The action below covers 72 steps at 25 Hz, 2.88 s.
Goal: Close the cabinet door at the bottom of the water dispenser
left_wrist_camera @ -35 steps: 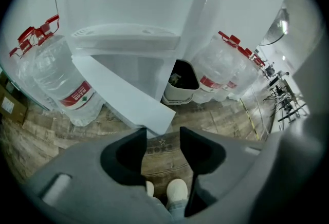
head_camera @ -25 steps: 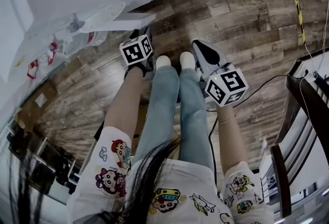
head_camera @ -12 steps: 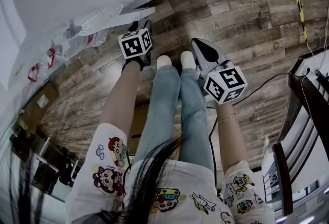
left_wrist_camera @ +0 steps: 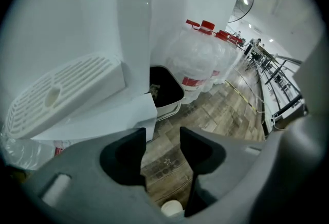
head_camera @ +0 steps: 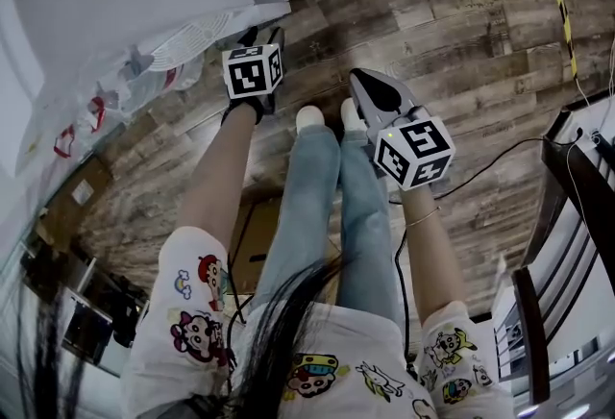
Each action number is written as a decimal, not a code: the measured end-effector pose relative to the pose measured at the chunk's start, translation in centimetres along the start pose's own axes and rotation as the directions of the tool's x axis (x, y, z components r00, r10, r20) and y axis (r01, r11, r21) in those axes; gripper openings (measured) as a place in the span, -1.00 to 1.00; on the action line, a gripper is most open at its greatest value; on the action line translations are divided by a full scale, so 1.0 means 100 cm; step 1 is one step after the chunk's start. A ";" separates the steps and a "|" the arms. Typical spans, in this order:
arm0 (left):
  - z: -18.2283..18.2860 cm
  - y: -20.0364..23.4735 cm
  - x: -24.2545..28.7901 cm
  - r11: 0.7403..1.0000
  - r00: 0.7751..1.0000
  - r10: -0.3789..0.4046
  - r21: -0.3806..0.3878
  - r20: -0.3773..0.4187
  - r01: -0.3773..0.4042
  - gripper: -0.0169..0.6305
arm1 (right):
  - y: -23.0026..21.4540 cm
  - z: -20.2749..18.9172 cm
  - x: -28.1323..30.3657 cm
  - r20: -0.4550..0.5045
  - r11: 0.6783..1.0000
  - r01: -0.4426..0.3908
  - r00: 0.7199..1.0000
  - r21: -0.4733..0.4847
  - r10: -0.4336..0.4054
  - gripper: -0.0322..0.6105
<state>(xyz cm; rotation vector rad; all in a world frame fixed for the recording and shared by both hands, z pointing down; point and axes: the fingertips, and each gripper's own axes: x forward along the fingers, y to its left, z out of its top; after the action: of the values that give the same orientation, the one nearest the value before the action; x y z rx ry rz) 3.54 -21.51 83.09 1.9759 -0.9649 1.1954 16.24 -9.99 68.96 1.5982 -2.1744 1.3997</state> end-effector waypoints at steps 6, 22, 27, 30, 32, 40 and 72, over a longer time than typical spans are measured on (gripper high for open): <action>0.011 0.000 0.007 1.000 1.000 -0.007 0.026 0.008 0.007 -0.26 | 0.004 -0.004 0.004 0.000 1.000 -0.003 1.000 0.011 0.003 -0.86; 0.027 -0.004 0.012 0.998 1.000 -0.007 0.056 0.020 0.006 -0.23 | -0.003 -0.005 -0.003 0.010 1.000 0.008 1.000 0.028 -0.009 -0.86; 0.030 -0.013 0.000 0.998 0.999 -0.015 0.054 0.031 0.013 -0.23 | -0.002 0.003 -0.012 0.009 1.000 0.012 1.000 0.008 -0.012 -0.86; 0.034 -0.022 -0.015 0.998 0.999 -0.025 0.055 0.043 0.023 -0.23 | 0.003 0.012 -0.021 0.010 1.000 0.013 1.000 -0.011 -0.013 -0.86; 0.037 -0.030 -0.028 0.998 0.998 -0.037 0.051 0.056 0.034 -0.23 | 0.009 0.021 -0.031 0.015 0.999 0.014 1.000 -0.029 -0.013 -0.86; 0.062 -0.065 -0.119 0.994 0.982 -0.104 0.030 0.160 0.101 -0.23 | 0.055 0.071 -0.086 0.065 0.994 0.016 0.998 -0.108 -0.009 -0.86; 0.055 -0.087 -0.631 0.956 0.587 -0.264 0.124 0.766 0.268 -0.31 | 0.394 0.167 -0.277 0.316 0.810 -0.065 0.900 -0.582 0.299 -0.87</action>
<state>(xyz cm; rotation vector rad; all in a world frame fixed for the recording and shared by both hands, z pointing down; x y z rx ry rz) -6.96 -4.57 22.36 2.5723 -0.9832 0.0969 3.95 -1.34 20.24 1.5453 -2.6814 0.3705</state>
